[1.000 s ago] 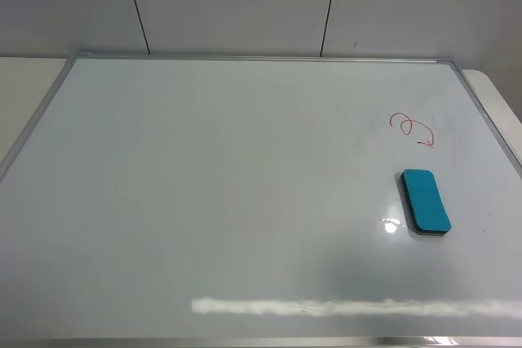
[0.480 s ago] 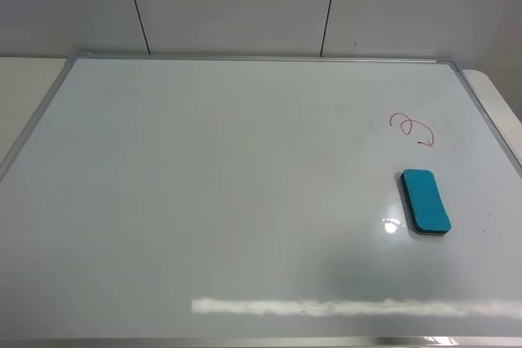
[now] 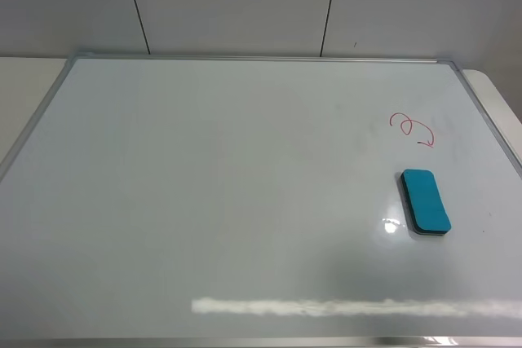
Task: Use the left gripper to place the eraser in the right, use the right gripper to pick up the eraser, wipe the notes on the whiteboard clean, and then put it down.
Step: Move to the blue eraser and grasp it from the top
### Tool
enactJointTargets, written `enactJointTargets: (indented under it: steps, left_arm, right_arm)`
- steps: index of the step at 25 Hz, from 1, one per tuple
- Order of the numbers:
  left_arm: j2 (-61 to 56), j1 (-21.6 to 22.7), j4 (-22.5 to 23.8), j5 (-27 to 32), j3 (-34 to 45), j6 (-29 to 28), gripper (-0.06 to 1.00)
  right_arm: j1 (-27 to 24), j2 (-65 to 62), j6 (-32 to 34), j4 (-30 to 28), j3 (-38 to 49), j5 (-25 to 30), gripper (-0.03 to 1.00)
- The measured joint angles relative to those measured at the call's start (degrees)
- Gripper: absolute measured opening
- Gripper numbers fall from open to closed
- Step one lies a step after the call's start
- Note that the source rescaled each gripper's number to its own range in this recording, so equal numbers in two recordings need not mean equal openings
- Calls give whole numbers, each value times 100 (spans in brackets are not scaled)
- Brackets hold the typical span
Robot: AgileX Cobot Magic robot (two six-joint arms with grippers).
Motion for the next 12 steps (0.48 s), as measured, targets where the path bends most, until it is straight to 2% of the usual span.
enactJointTargets:
  steps: [12]
  left_arm:
    - [0,0,0,0,0,-4,100]
  right_arm:
    - [0,0,0,0,0,0,100]
